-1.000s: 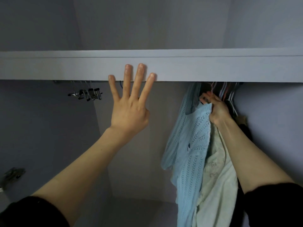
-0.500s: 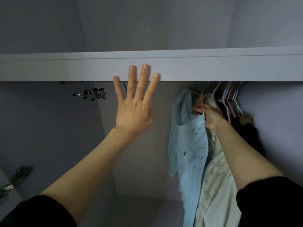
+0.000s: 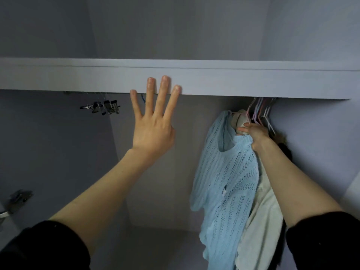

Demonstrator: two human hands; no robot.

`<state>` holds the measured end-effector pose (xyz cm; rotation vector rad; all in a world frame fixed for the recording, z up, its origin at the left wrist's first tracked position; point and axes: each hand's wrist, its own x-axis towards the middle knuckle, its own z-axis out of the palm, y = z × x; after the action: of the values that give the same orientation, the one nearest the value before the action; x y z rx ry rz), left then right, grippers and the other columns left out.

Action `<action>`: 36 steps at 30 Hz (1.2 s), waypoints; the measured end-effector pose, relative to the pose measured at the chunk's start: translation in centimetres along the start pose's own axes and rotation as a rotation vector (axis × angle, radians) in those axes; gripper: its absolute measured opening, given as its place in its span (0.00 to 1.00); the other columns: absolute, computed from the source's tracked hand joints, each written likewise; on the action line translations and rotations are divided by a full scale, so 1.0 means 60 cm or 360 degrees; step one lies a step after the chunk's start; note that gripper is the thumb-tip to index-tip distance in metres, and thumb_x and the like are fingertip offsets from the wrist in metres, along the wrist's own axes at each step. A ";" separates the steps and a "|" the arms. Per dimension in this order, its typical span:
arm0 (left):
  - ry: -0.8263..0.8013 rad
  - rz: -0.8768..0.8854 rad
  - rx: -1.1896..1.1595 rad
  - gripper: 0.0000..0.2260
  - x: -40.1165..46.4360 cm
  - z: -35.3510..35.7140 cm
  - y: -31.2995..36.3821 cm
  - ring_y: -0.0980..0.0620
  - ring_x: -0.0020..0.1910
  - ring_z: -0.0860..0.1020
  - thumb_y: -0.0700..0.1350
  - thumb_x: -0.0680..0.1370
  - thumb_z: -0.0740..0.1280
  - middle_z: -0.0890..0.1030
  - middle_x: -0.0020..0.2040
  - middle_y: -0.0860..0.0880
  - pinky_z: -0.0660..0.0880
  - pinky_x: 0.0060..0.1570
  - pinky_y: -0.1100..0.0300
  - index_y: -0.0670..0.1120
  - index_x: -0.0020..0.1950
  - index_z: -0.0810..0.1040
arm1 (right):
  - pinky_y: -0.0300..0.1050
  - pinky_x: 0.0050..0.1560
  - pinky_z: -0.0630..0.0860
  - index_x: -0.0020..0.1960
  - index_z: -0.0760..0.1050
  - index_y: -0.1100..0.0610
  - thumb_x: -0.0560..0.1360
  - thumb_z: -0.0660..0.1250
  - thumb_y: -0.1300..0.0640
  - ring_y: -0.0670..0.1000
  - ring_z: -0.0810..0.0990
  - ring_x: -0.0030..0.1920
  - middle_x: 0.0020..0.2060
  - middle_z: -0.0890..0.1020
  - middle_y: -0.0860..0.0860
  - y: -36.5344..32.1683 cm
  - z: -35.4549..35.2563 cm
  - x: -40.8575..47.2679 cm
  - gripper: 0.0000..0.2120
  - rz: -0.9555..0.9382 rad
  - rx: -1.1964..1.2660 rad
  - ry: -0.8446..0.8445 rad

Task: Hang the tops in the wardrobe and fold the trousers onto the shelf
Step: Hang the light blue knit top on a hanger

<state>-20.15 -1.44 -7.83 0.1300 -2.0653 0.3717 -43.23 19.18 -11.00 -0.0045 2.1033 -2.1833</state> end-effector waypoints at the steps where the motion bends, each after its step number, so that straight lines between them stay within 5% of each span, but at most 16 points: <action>1: -0.0026 -0.0001 0.0005 0.42 -0.001 -0.001 0.000 0.35 0.75 0.44 0.34 0.68 0.61 0.41 0.75 0.44 0.40 0.67 0.31 0.45 0.76 0.39 | 0.37 0.19 0.71 0.63 0.72 0.65 0.81 0.56 0.64 0.51 0.80 0.40 0.49 0.83 0.58 0.000 0.002 0.001 0.13 0.0016 -0.0024 0.0016; 5: -0.0088 -0.0014 -0.0014 0.42 -0.001 -0.013 0.000 0.38 0.74 0.42 0.34 0.67 0.62 0.43 0.75 0.42 0.41 0.67 0.31 0.44 0.76 0.43 | 0.42 0.39 0.76 0.65 0.70 0.65 0.81 0.55 0.64 0.52 0.78 0.51 0.60 0.78 0.58 -0.013 0.008 -0.003 0.14 0.0059 -0.0113 0.0050; 7: -0.0129 -0.0043 -0.0067 0.43 -0.005 -0.021 0.009 0.38 0.74 0.43 0.34 0.66 0.64 0.45 0.75 0.42 0.41 0.67 0.32 0.44 0.77 0.46 | 0.34 0.34 0.76 0.60 0.72 0.61 0.79 0.57 0.66 0.50 0.77 0.43 0.56 0.75 0.56 -0.017 0.007 -0.017 0.11 0.0050 -0.0156 0.0073; 10: -0.0244 -0.0014 -0.0176 0.44 -0.010 -0.035 0.019 0.38 0.75 0.44 0.35 0.65 0.67 0.45 0.76 0.42 0.40 0.67 0.33 0.45 0.77 0.48 | 0.40 0.29 0.71 0.40 0.70 0.55 0.78 0.56 0.65 0.49 0.69 0.34 0.50 0.71 0.56 -0.015 0.006 -0.055 0.11 0.0025 -0.0541 0.0232; 14: -0.0353 0.0074 -0.0368 0.43 -0.035 -0.048 0.033 0.37 0.74 0.49 0.35 0.65 0.68 0.51 0.76 0.41 0.49 0.69 0.34 0.45 0.76 0.52 | 0.39 0.39 0.71 0.63 0.74 0.60 0.78 0.58 0.62 0.54 0.76 0.48 0.60 0.77 0.58 0.007 0.002 -0.137 0.15 -0.0207 -0.0778 0.0241; 18: -0.0726 0.0119 -0.0845 0.35 -0.090 -0.057 0.061 0.40 0.76 0.47 0.34 0.72 0.63 0.53 0.77 0.40 0.52 0.73 0.40 0.44 0.77 0.54 | 0.46 0.56 0.73 0.68 0.69 0.60 0.79 0.60 0.60 0.55 0.77 0.56 0.60 0.76 0.56 0.051 -0.029 -0.257 0.18 -0.0068 -0.0758 0.0112; 24: -0.1111 0.0470 -0.1374 0.23 -0.188 -0.069 0.149 0.49 0.76 0.54 0.41 0.80 0.57 0.57 0.76 0.46 0.50 0.72 0.59 0.45 0.75 0.59 | 0.33 0.34 0.73 0.52 0.74 0.55 0.79 0.60 0.62 0.46 0.78 0.38 0.57 0.80 0.60 0.161 -0.122 -0.507 0.06 0.0347 -0.0387 0.0205; 29: -0.1241 0.0863 -0.1879 0.19 -0.281 -0.161 0.252 0.49 0.71 0.66 0.39 0.80 0.59 0.69 0.71 0.45 0.59 0.67 0.64 0.41 0.72 0.67 | 0.40 0.45 0.74 0.61 0.74 0.58 0.80 0.58 0.61 0.50 0.79 0.47 0.54 0.81 0.55 0.229 -0.188 -0.734 0.12 0.0588 -0.0394 0.0546; 32: -0.1363 0.1116 -0.2021 0.20 -0.338 -0.231 0.315 0.50 0.71 0.64 0.41 0.81 0.56 0.66 0.73 0.46 0.59 0.69 0.60 0.42 0.73 0.64 | 0.48 0.54 0.77 0.62 0.74 0.57 0.80 0.57 0.60 0.53 0.80 0.50 0.53 0.80 0.53 0.248 -0.226 -0.872 0.12 0.0722 -0.0389 0.0794; 36: -0.1395 0.1530 -0.2243 0.21 -0.418 -0.373 0.402 0.53 0.71 0.63 0.41 0.80 0.58 0.66 0.73 0.50 0.59 0.68 0.59 0.46 0.74 0.64 | 0.38 0.39 0.72 0.63 0.73 0.61 0.81 0.56 0.60 0.51 0.78 0.45 0.56 0.80 0.59 0.268 -0.270 -1.081 0.13 0.0797 -0.0292 0.1268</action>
<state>5.11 26.90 -24.23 -1.8365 -2.5886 -0.7900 21.19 40.02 -22.85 1.4105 2.2613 -1.8233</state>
